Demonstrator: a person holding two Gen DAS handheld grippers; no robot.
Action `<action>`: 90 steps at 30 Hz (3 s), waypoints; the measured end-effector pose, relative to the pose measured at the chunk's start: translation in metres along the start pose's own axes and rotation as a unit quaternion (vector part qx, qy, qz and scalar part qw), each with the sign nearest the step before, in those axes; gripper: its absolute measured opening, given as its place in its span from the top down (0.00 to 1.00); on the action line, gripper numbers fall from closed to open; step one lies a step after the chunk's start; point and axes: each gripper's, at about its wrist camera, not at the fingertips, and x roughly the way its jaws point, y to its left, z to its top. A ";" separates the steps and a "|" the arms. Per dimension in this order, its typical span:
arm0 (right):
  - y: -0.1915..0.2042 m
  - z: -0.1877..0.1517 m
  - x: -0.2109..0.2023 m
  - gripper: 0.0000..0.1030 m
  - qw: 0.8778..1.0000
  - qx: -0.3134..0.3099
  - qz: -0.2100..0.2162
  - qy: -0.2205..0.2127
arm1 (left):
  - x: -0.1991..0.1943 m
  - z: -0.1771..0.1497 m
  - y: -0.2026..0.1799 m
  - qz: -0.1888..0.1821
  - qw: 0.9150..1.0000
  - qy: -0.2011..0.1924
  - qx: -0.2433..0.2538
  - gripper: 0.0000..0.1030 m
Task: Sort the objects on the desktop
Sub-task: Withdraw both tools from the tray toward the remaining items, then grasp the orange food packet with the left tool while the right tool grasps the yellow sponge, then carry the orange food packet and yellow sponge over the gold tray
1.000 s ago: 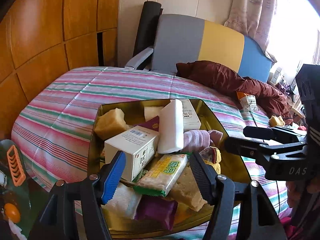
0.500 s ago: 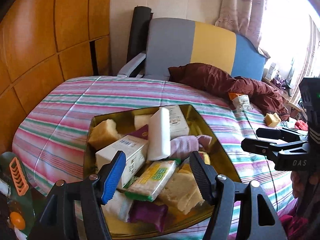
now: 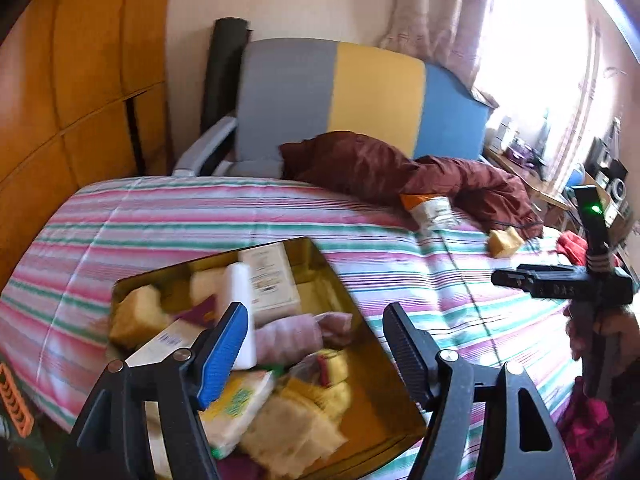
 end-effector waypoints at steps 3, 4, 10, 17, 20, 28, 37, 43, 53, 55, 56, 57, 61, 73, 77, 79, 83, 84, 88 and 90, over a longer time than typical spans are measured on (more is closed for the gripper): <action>-0.043 0.008 0.001 0.14 0.999 0.043 -0.022 -0.003 | 0.011 0.011 -0.018 -0.020 1.000 0.009 0.012 0.30; -0.058 0.011 0.002 0.14 0.998 0.062 -0.030 -0.006 | 0.015 0.015 -0.024 -0.023 0.999 0.014 0.017 0.30; -0.132 0.022 0.011 0.11 0.988 0.122 -0.094 -0.018 | 0.049 0.033 -0.061 -0.052 0.997 0.049 0.038 0.28; -0.172 0.035 0.033 0.03 0.986 0.100 -0.131 -0.021 | 0.093 0.051 -0.085 -0.078 0.993 0.088 0.027 0.25; -0.183 0.040 0.045 0.02 0.986 0.090 -0.140 -0.022 | 0.110 0.061 -0.100 -0.078 0.991 0.095 0.045 0.20; -0.208 0.053 0.076 0.01 0.988 0.076 -0.134 -0.024 | 0.164 0.090 -0.142 -0.068 0.983 0.116 0.127 0.15; -0.206 0.056 0.096 0.02 0.990 0.048 -0.133 -0.013 | 0.245 0.131 -0.167 -0.108 0.981 0.161 0.031 0.00; -0.203 0.057 0.100 0.11 0.989 0.035 -0.143 -0.006 | 0.300 0.143 -0.182 -0.068 0.981 0.181 -0.033 0.00; -0.204 0.060 0.096 0.10 0.991 0.051 -0.126 -0.013 | 0.348 0.151 -0.213 -0.010 0.979 0.200 -0.031 0.00; -0.203 0.060 0.096 0.10 0.991 0.050 -0.126 -0.014 | 0.352 0.150 -0.214 0.000 0.980 0.198 -0.028 0.00; -0.203 0.060 0.097 0.10 0.991 0.046 -0.128 -0.012 | 0.355 0.148 -0.214 0.004 0.980 0.200 -0.021 0.01; -0.202 0.060 0.098 0.12 0.990 0.041 -0.133 -0.008 | 0.356 0.146 -0.214 0.003 0.980 0.197 -0.018 0.00; -0.198 0.059 0.106 0.28 0.985 0.019 -0.172 0.006 | 0.349 0.131 -0.213 -0.015 0.983 0.184 0.024 0.11; -0.176 0.070 0.084 0.32 0.991 -0.004 -0.134 -0.020 | 0.278 0.091 -0.183 -0.067 0.986 0.147 0.041 0.23; -0.161 0.069 0.079 0.32 0.993 -0.024 -0.115 -0.023 | 0.233 0.082 -0.173 -0.069 0.990 0.116 0.038 0.23; -0.150 0.065 0.081 0.32 0.993 -0.037 -0.110 -0.021 | 0.212 0.083 -0.175 -0.068 0.992 0.100 0.042 0.23; -0.126 0.058 0.079 0.32 0.994 -0.054 -0.097 -0.020 | 0.168 0.100 -0.169 -0.057 0.996 0.055 0.052 0.23; -0.123 0.056 0.076 0.32 0.994 -0.055 -0.094 -0.020 | 0.160 0.101 -0.167 -0.054 0.996 0.046 0.056 0.23; -0.104 0.054 0.069 0.32 0.993 -0.071 -0.089 -0.022 | 0.126 0.104 -0.158 -0.040 0.997 0.016 0.064 0.23; -0.096 0.053 0.066 0.32 0.993 -0.074 -0.087 -0.024 | 0.116 0.103 -0.155 -0.036 0.997 0.009 0.061 0.23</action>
